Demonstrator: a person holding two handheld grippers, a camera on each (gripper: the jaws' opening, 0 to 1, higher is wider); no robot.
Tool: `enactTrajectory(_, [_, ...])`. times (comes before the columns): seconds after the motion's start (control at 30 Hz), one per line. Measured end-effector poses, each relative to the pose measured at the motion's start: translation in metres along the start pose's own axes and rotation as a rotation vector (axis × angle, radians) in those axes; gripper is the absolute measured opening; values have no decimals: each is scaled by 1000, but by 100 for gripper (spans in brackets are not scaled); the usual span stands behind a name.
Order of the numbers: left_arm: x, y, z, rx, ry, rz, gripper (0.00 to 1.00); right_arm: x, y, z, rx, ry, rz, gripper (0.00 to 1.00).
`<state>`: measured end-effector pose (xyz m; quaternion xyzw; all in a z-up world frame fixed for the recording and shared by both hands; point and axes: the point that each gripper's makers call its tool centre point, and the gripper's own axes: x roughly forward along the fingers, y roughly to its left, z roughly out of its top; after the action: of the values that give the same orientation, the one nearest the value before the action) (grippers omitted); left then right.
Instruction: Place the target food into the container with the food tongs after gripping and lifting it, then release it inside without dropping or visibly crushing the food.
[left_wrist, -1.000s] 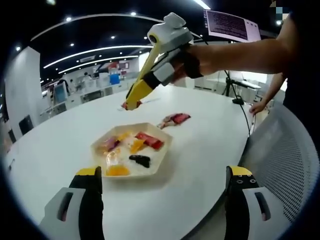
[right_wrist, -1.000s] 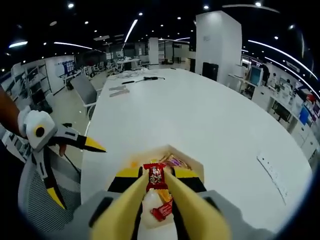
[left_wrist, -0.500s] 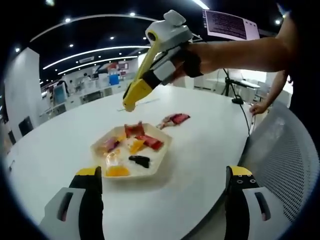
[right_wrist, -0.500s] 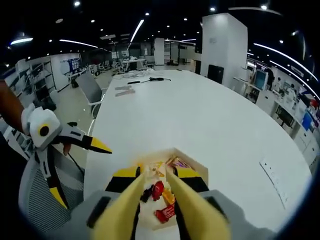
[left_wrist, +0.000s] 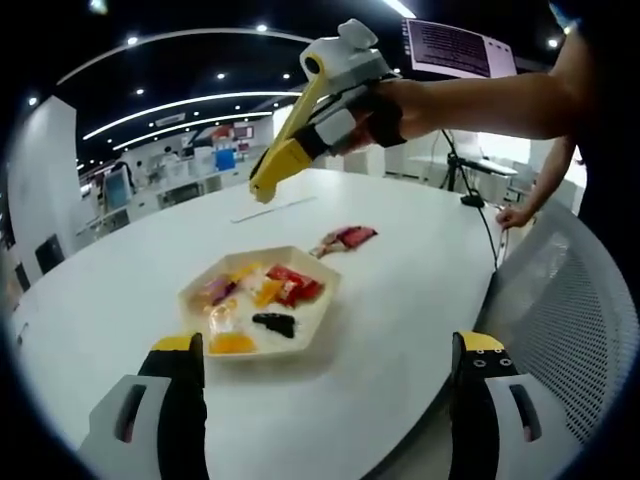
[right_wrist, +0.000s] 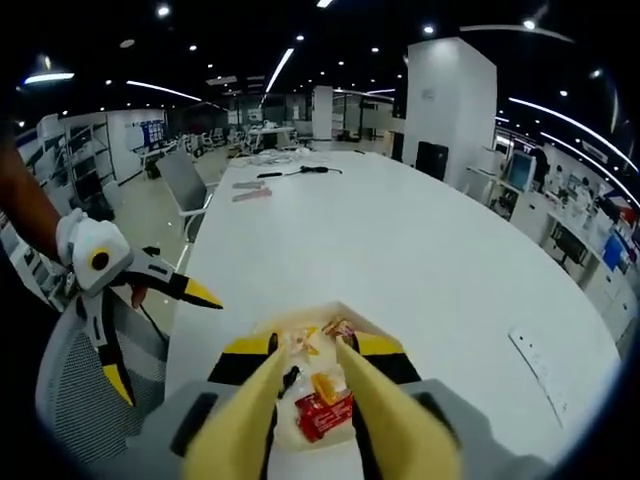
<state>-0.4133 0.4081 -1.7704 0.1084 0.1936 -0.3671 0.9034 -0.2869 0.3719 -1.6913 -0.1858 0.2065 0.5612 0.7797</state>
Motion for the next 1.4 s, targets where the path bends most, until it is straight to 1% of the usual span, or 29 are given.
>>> enactTrajectory(0.1, [0, -1, 0, 2, 2, -3, 99, -6, -5, 0, 4, -11, 0, 28])
enactTrajectory(0.17, [0, -1, 0, 0, 2, -4, 99, -11, -6, -3, -5, -9, 25, 28])
enactTrajectory(0.3, [0, -1, 0, 0, 2, -4, 99, -19, -15, -8, -6, -13, 19, 28])
enactTrajectory(0.33, [0, -1, 0, -2, 1, -4, 99, -21, -19, -10, -9, -14, 7, 28])
enactTrajectory(0.47, [0, -1, 0, 0, 0, -6, 99, -29, -27, -18, -8, -12, -1, 28])
enactTrajectory(0.63, [0, 0, 0, 0, 1, -4, 99, -38, -33, -24, -33, -33, 2, 28])
enactTrajectory(0.77, [1, -1, -1, 3, 5, -7, 99, -44, -40, -30, -32, -32, -8, 28])
enactTrajectory(1.13, [1, -2, -1, 1, 8, -10, 99, -56, -62, -54, -40, -27, -24, 28])
enactTrajectory(1.4, [1, -1, -2, -4, 12, -10, 99, -62, -73, -63, -27, -38, -33, 29])
